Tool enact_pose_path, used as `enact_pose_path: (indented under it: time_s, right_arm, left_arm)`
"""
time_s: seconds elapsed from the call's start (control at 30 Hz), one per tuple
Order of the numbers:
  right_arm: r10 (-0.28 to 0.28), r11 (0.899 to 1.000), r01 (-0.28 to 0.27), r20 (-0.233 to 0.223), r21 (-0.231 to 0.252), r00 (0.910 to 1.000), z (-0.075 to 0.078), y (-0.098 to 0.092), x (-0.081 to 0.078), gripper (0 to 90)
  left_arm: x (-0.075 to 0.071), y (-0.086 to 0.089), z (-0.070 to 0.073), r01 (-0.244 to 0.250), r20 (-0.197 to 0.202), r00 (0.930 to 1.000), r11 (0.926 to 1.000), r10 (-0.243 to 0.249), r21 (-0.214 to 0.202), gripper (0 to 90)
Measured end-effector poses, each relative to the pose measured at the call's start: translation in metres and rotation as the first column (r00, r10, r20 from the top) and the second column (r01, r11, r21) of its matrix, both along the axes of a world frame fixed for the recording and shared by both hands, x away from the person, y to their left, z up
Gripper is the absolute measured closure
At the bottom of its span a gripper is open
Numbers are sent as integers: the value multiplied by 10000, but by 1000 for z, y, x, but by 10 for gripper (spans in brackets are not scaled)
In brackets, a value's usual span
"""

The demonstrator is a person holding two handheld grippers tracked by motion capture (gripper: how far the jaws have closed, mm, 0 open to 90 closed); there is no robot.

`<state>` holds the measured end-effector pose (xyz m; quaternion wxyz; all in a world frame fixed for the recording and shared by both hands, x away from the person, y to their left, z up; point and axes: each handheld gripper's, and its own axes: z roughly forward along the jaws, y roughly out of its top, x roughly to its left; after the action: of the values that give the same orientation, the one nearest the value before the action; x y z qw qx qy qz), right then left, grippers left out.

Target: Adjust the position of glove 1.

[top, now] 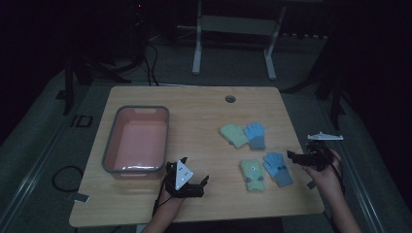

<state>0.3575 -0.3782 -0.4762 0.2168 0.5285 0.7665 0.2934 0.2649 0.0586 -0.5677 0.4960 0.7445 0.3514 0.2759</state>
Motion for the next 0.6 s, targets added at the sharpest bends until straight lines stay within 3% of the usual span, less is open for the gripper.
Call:
enact_pose_path:
  time_s: [0.6]
  right_arm:
    - [955, 9953, -954, 45, -160, 9954, 35, 42, 38, 233]
  left_arm:
    - [0, 1, 0, 107, -46, 9999, 9998, -107, -138, 22]
